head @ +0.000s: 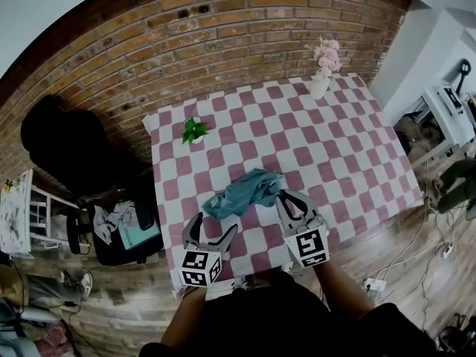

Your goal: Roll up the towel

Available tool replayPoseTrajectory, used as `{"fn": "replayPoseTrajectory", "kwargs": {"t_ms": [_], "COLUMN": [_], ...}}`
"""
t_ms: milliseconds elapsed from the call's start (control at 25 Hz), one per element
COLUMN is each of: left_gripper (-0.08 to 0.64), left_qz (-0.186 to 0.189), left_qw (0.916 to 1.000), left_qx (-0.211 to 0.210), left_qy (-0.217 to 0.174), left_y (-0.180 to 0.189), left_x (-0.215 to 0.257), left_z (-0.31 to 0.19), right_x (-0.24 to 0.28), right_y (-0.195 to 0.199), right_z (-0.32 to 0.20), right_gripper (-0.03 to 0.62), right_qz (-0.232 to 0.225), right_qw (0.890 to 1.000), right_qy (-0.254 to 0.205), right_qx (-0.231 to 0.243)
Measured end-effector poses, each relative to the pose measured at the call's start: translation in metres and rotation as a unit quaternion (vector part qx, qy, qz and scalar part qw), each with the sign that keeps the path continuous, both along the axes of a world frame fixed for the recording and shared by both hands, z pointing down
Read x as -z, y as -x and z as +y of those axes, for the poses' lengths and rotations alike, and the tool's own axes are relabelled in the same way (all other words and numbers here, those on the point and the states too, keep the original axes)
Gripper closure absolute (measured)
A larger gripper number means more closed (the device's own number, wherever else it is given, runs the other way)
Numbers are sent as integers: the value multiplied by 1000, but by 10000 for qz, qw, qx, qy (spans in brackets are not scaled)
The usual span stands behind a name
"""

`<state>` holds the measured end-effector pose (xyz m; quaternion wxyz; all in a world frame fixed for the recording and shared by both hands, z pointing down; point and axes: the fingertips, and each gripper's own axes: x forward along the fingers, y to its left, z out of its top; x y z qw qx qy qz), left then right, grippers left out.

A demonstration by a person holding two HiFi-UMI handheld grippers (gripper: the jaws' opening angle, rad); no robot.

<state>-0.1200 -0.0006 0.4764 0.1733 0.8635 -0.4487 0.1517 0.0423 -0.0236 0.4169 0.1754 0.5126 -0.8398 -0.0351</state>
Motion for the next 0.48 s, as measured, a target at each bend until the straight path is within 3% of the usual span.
{"fn": "replayPoseTrajectory", "kwargs": {"t_ms": [480], "left_gripper": [135], "left_qz": [45], "left_qw": [9998], "left_qx": [126], "left_qy": [-143], "left_y": [-4], "left_x": [11], "left_z": [3], "right_x": [65], "right_y": [1], "right_z": [-17], "right_gripper": [558], "right_qz": [-43], "right_qw": [9969], "right_qy": [-695], "right_qx": [372]}}
